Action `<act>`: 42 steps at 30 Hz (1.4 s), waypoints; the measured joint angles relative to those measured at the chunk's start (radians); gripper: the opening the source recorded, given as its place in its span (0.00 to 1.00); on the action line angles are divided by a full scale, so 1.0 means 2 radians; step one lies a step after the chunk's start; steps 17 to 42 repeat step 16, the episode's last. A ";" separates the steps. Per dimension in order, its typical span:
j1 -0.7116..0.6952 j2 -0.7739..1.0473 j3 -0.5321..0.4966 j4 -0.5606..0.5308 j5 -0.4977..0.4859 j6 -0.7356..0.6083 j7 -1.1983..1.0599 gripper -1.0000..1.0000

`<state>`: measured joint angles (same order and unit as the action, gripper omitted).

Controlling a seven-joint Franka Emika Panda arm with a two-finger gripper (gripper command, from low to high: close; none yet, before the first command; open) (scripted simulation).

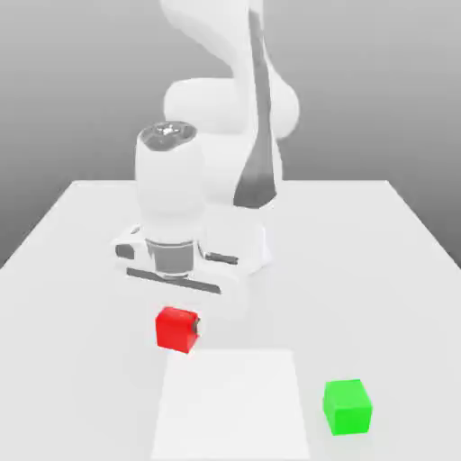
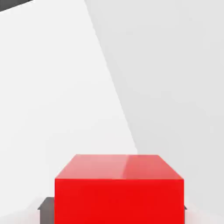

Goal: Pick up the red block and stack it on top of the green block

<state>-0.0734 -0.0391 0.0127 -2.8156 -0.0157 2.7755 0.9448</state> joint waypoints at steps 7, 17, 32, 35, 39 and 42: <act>0.132 0.050 0.069 0.121 -0.004 -0.071 0.043 0.00; 0.148 0.140 0.055 0.139 -0.033 0.000 0.069 1.00; 0.148 0.140 0.055 0.139 -0.033 0.000 0.069 1.00; 0.148 0.140 0.055 0.139 -0.033 0.000 0.069 1.00; 0.148 0.140 0.055 0.139 -0.033 0.000 0.069 1.00; 0.148 0.140 0.055 0.139 -0.033 0.000 0.069 1.00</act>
